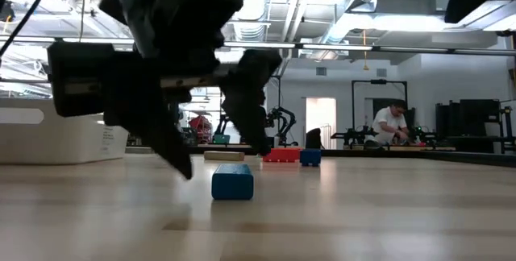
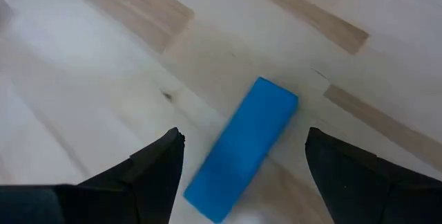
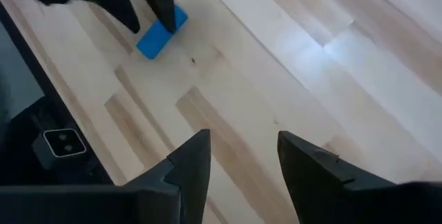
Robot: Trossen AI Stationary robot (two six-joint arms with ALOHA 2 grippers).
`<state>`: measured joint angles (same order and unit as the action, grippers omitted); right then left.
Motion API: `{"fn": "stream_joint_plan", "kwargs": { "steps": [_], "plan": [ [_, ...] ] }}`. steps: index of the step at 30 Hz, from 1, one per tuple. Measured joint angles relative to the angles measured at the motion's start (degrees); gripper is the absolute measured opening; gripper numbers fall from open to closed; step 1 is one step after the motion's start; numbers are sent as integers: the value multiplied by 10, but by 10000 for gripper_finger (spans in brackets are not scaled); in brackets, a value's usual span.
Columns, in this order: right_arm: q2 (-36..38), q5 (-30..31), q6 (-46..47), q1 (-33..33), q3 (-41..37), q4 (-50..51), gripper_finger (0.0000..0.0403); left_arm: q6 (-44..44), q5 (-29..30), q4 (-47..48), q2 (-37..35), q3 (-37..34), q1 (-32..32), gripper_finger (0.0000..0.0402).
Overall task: Sort blocks by size
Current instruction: Put the blue large block into the gray bin
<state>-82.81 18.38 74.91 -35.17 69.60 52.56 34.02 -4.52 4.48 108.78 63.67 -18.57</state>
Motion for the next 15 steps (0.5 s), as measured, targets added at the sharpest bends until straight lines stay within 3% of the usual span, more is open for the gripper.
{"fn": "stream_joint_plan", "kwargs": {
  "steps": [5,8,15],
  "plan": [
    [0,37,-7,-13,0,0,195,-7,-36,22,23,13,22,284],
    [0,59,-16,-18,0,0,195,-17,-46,23,27,13,28,263],
    [0,75,-15,-27,0,1,195,-20,-28,25,28,13,26,137]
  ]
}}
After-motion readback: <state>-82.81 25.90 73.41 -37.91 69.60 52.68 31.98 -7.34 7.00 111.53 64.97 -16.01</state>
